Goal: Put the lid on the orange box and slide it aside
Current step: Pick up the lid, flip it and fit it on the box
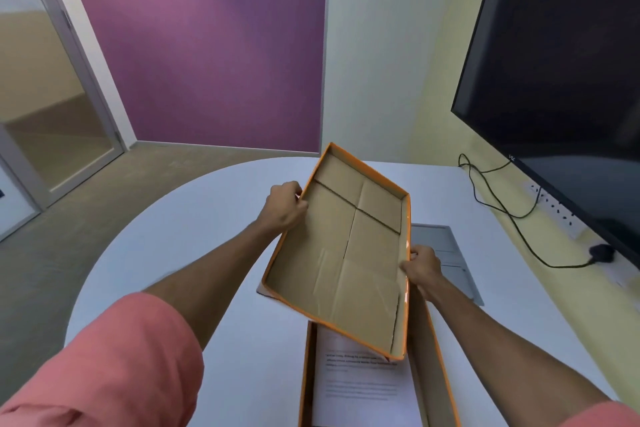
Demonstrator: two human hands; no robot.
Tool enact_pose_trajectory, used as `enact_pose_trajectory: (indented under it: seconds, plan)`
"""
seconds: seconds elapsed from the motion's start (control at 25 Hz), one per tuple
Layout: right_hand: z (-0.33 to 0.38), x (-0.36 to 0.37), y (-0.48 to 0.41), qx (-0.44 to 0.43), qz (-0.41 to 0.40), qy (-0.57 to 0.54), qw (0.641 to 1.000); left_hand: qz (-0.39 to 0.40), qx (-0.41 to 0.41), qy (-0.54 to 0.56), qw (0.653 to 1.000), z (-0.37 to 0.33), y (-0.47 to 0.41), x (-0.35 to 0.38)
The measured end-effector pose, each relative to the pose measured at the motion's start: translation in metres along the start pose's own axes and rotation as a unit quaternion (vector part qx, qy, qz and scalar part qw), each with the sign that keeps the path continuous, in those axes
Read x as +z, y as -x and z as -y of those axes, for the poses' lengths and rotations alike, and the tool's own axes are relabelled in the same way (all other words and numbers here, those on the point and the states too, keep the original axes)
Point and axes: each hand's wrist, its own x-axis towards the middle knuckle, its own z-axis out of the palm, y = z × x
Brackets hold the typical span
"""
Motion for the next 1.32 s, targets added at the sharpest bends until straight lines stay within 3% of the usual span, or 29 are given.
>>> enact_pose_trajectory:
  seconds: [0.16, 0.28, 0.4, 0.52, 0.8, 0.96, 1.16, 1.32]
  plan:
    - [-0.010, -0.003, 0.012, 0.031, -0.004, -0.021, 0.999, -0.031, 0.034, -0.017, 0.999, -0.053, 0.007, -0.007]
    - [0.017, -0.006, 0.021, 0.006, -0.040, -0.002, 0.999, -0.054, 0.051, -0.032, 0.997, -0.081, 0.011, -0.011]
    - [0.073, -0.014, 0.032, -0.066, -0.023, -0.132, 0.989, -0.077, 0.063, -0.024, 0.995, -0.101, 0.019, -0.007]
    - [0.126, -0.018, 0.036, -0.059, 0.047, -0.271, 0.960, -0.084, 0.064, 0.013, 0.994, -0.111, 0.029, 0.004]
    - [0.149, -0.024, 0.037, -0.004, 0.061, -0.315, 0.947, -0.076, 0.068, 0.052, 0.993, -0.112, 0.039, 0.021]
    - [0.146, -0.034, 0.041, 0.009, 0.041, -0.346, 0.937, -0.016, -0.013, 0.204, 0.979, -0.087, 0.035, 0.017]
    - [0.133, -0.058, 0.043, 0.009, 0.074, -0.423, 0.903, 0.102, -0.130, 0.154, 0.974, -0.024, 0.042, 0.028]
    - [0.125, -0.073, 0.044, 0.016, 0.114, -0.466, 0.877, 0.130, -0.207, 0.232, 0.942, 0.003, 0.050, 0.035]
